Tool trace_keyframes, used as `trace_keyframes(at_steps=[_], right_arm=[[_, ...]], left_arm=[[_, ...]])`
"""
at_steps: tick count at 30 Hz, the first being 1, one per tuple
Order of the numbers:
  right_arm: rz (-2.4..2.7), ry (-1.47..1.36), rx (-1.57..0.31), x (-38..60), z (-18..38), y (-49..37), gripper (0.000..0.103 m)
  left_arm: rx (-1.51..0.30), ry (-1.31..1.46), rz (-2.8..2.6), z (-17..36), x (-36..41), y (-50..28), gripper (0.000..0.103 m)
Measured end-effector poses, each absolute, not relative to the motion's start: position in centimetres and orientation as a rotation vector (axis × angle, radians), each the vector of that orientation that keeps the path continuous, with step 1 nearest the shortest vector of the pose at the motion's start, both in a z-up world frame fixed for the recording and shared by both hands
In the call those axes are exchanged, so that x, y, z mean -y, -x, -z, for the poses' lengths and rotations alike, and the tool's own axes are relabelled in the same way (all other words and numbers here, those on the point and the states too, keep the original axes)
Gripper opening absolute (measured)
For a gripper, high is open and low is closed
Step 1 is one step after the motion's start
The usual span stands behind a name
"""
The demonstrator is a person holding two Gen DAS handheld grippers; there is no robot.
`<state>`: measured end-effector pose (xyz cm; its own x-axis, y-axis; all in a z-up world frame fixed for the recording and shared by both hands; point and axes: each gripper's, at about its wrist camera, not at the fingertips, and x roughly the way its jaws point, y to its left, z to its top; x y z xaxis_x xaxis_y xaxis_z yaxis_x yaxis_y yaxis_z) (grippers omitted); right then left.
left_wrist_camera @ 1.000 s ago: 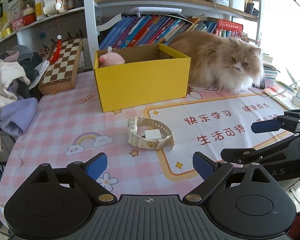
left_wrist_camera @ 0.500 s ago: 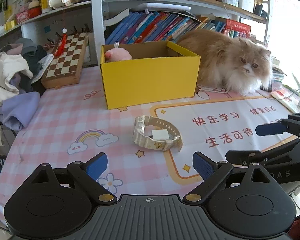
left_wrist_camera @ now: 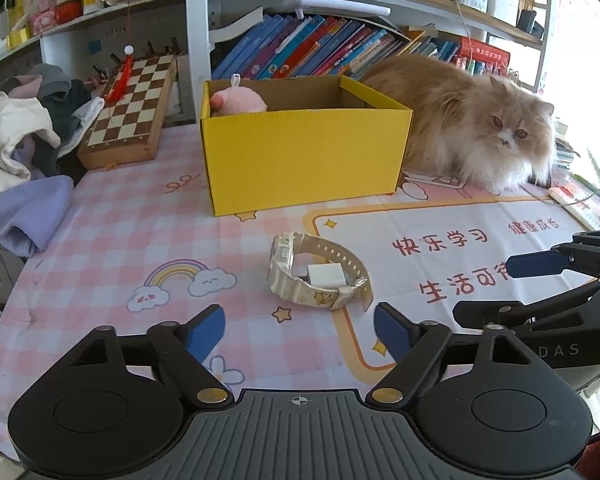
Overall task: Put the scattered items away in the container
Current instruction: 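Move the left tool toward the watch while the right tool approaches the white block, then grasp the cream watch with the left tool while the right tool grasps the white block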
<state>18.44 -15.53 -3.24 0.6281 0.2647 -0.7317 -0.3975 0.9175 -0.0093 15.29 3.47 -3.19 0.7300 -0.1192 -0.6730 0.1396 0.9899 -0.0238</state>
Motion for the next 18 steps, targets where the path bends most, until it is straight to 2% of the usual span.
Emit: trace_keyframes(at_steps=[13, 18], right_arm=[[-0.386, 0.19, -0.826, 15.3, 3.5, -19.9, 0.072], [-0.397, 0.192, -0.831, 15.4, 3.6, -20.6, 0.069]], left_arm=[[-0.743, -0.017, 0.139, 3.6, -3.3, -17.0, 0.08], [-0.75, -0.023, 0.141, 3.7, -3.0, -18.0, 0.072]])
